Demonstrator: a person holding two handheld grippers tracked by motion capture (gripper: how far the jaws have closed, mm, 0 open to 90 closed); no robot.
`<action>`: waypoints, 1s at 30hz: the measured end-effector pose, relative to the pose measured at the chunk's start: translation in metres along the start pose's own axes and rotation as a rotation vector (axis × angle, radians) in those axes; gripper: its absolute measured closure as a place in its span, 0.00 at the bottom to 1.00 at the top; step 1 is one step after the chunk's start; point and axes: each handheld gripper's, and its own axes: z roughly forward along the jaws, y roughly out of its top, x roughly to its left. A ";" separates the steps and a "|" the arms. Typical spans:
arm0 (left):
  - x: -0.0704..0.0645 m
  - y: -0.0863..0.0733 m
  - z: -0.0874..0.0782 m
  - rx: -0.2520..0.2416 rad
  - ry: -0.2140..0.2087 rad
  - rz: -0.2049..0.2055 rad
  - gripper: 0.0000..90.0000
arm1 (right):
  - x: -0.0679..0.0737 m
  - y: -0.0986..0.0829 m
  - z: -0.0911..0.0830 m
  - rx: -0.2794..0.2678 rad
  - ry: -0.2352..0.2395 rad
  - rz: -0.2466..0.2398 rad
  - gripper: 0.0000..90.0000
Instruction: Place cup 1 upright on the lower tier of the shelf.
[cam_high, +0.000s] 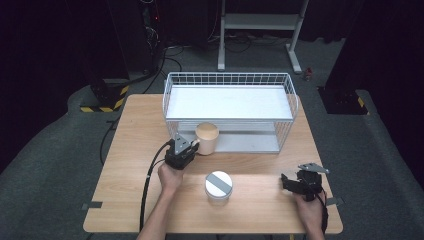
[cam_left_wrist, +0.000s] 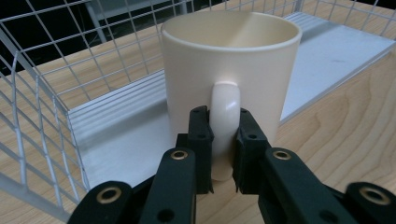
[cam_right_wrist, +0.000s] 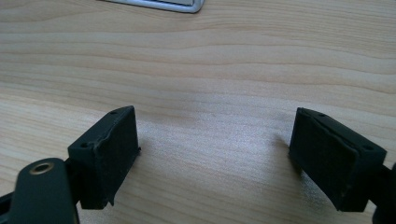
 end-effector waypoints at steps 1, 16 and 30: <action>0.000 0.000 0.001 0.005 0.004 0.000 0.89 | 0.000 0.000 0.000 0.001 0.000 0.003 0.17; 0.005 -0.001 0.009 0.024 0.050 -0.033 0.88 | 0.000 0.000 0.000 0.000 0.000 0.000 0.17; 0.008 -0.001 0.009 0.034 0.055 -0.061 0.74 | 0.000 0.000 0.000 0.001 0.000 0.006 0.17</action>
